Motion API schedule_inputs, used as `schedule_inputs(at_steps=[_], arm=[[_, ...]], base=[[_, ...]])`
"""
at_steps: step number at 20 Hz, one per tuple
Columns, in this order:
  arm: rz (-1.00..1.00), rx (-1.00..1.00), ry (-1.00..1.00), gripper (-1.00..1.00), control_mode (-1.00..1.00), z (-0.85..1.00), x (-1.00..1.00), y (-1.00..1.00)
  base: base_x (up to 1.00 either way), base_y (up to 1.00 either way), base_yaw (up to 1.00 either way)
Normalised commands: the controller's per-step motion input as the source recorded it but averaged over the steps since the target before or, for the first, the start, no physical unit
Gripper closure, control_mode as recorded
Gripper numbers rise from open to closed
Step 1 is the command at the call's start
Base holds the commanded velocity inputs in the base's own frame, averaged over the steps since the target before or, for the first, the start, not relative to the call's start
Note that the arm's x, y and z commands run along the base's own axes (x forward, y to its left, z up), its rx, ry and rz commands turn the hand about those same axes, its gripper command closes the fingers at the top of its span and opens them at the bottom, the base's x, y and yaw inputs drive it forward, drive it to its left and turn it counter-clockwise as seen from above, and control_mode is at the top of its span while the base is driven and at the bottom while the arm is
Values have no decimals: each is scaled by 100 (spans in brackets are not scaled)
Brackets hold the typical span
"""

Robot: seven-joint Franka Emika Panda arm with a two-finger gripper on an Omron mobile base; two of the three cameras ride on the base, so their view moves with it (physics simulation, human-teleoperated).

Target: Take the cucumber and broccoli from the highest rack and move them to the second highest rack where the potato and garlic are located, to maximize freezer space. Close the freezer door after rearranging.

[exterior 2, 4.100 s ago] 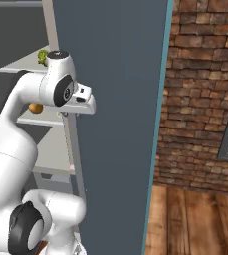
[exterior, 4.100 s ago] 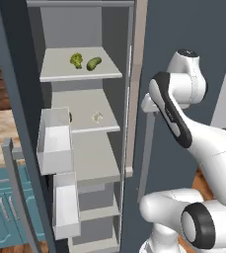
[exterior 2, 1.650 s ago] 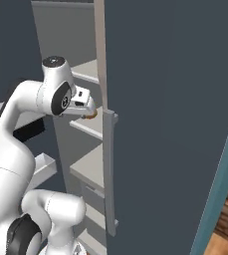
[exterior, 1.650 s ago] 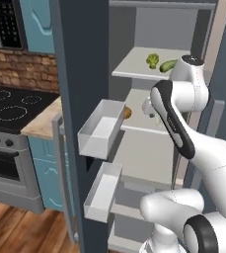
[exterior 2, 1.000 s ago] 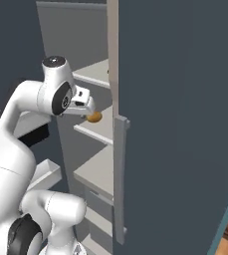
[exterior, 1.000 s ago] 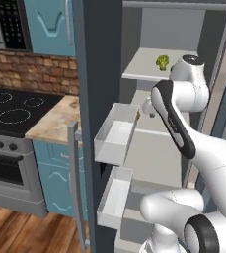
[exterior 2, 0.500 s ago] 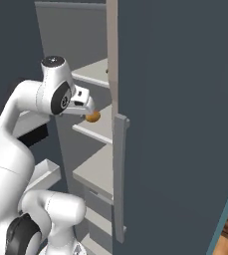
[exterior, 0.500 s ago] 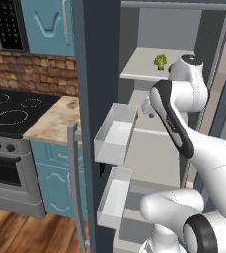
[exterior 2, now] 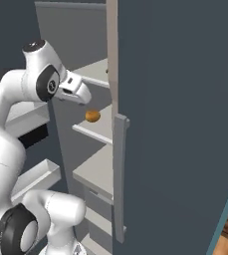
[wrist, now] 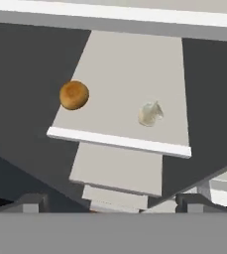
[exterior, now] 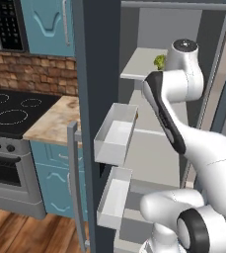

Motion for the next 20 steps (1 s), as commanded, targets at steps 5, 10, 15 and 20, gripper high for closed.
schedule_inputs(at_steps=[5, 10, 15, 20], arm=[[-32, 0, -6, -100, -100, 25, 38, -8], [-7, 0, -7, -100, -100, 6, 50, -27], [0, 0, -10, -100, -100, 2, 56, -44], [0, -1, -1, -100, -100, 15, 52, -25]], base=[[0, 0, 0], [0, 0, 0], [0, 0, 0], [0, 0, 0]])
